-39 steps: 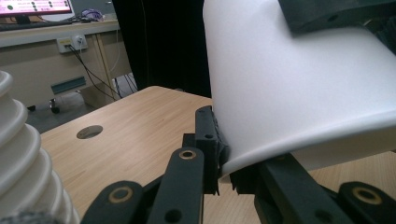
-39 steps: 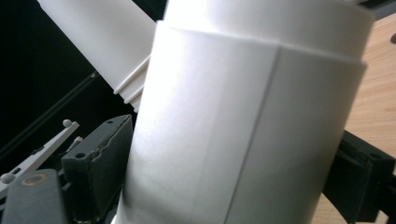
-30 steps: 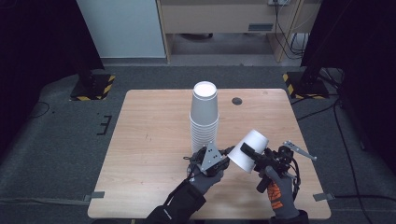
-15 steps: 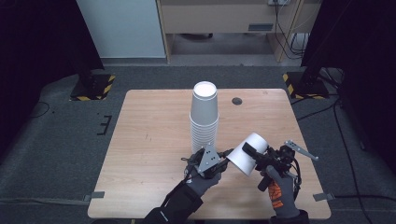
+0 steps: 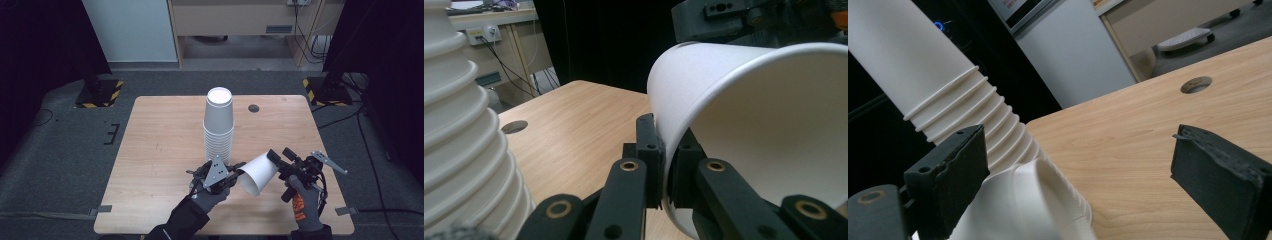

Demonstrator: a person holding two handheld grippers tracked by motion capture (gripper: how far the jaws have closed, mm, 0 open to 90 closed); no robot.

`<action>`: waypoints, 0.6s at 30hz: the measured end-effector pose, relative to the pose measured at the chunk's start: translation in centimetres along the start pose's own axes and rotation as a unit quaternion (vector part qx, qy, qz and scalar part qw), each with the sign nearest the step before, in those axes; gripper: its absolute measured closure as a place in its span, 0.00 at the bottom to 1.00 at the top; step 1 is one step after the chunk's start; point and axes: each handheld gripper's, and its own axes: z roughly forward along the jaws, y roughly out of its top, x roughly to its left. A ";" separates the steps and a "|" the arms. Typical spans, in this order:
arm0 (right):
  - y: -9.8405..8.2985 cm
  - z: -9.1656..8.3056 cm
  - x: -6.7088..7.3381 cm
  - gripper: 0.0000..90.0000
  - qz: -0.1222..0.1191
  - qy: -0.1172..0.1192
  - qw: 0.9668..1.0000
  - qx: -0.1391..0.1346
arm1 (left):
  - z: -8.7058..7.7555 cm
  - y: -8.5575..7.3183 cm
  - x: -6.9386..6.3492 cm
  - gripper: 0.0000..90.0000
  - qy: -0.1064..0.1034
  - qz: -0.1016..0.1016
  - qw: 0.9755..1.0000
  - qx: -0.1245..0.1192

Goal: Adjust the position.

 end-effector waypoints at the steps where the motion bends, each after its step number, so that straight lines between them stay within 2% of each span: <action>1: 0.1 -0.1 -0.1 0.10 -0.002 -0.003 1.000 0.000 | -0.2 0.0 0.1 0.94 0.000 0.000 1.000 0.001; 6: 0.3 -0.4 -0.6 0.10 -0.014 -0.020 1.000 -0.002 | -1.3 -0.1 0.6 0.95 -0.002 -0.004 1.000 0.006; 9: 0.4 -0.4 -0.7 0.11 -0.039 -0.036 0.999 0.001 | -2.0 -0.3 0.9 0.94 -0.001 -0.009 1.000 0.009; 16: 0.1 -0.2 -0.7 0.11 -0.101 -0.074 0.992 0.019 | -3.9 -0.6 1.9 0.95 0.004 -0.022 1.000 0.010; 18: 0.0 -0.1 -0.7 0.11 -0.109 -0.079 0.991 0.023 | -4.5 -0.8 2.2 0.94 0.008 -0.025 1.000 0.011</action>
